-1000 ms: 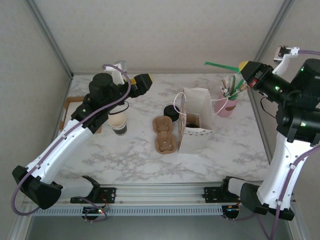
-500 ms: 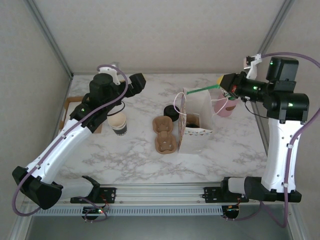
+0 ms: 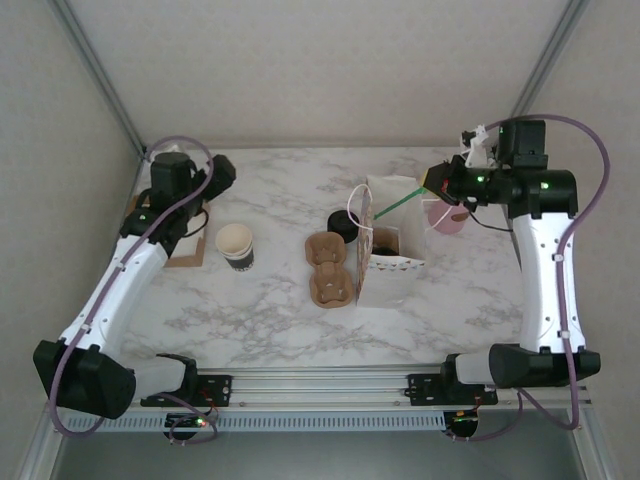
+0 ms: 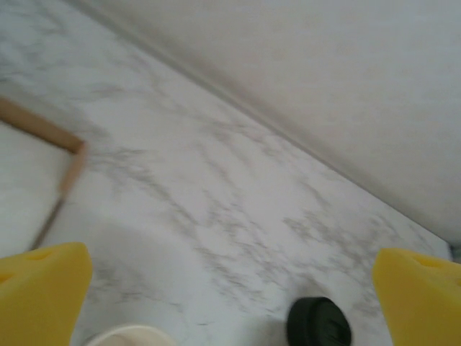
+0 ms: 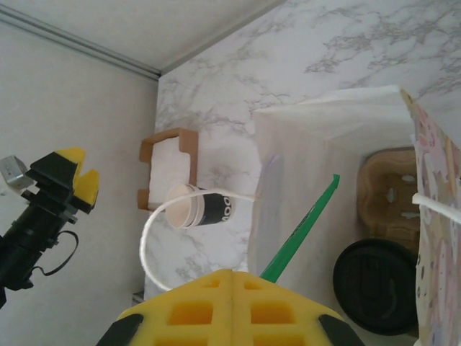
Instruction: Pack the takeout coffee
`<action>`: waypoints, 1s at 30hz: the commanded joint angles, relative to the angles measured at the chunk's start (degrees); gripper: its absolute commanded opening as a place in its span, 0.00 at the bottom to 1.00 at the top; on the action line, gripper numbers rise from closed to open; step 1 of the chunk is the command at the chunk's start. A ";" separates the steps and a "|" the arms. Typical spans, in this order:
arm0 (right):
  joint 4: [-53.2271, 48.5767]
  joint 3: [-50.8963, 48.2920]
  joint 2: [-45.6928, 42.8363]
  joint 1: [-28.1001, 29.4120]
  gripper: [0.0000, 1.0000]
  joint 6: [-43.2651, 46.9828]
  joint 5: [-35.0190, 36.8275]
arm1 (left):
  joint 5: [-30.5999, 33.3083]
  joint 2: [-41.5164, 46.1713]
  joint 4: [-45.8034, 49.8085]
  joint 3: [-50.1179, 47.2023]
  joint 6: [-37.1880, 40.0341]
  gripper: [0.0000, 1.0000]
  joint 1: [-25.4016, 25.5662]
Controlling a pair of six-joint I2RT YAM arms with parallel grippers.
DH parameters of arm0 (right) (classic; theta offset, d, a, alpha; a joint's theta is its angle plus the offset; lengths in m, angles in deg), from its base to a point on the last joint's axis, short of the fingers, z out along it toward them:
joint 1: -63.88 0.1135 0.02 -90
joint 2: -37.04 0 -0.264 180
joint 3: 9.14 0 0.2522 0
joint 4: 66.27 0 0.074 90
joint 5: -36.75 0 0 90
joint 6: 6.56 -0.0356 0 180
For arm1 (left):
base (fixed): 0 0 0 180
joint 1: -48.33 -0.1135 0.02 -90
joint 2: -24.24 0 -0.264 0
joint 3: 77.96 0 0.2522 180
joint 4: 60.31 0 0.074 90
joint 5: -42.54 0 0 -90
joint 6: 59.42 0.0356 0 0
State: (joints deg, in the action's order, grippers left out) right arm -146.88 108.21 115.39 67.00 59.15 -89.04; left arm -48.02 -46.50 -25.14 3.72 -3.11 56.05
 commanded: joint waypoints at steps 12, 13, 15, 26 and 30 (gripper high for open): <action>-1.04 4.07 6.73 5.19 0.37 6.02 10.06 | 8.82 -0.83 4.88 -9.62 -0.72 0.87 -14.55; -1.09 4.60 6.65 5.22 0.39 6.26 10.56 | 8.94 -2.03 5.09 -9.50 -0.47 0.85 -15.26; -1.22 5.34 6.32 5.23 0.44 6.52 11.15 | 11.09 -4.52 5.02 -9.51 0.09 0.84 -15.89; -1.12 2.61 1.99 5.23 0.77 8.37 11.33 | 8.90 -23.45 4.52 -5.33 3.52 0.77 -20.71; -1.28 1.89 1.11 5.23 0.79 8.44 11.16 | 7.97 -29.97 5.22 -2.11 4.98 0.72 -21.61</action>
State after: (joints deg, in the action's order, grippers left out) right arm -147.49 111.01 117.71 71.98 66.40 -78.33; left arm -39.58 -73.69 -20.86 -1.52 -0.16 35.01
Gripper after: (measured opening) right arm 0.792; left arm 0.730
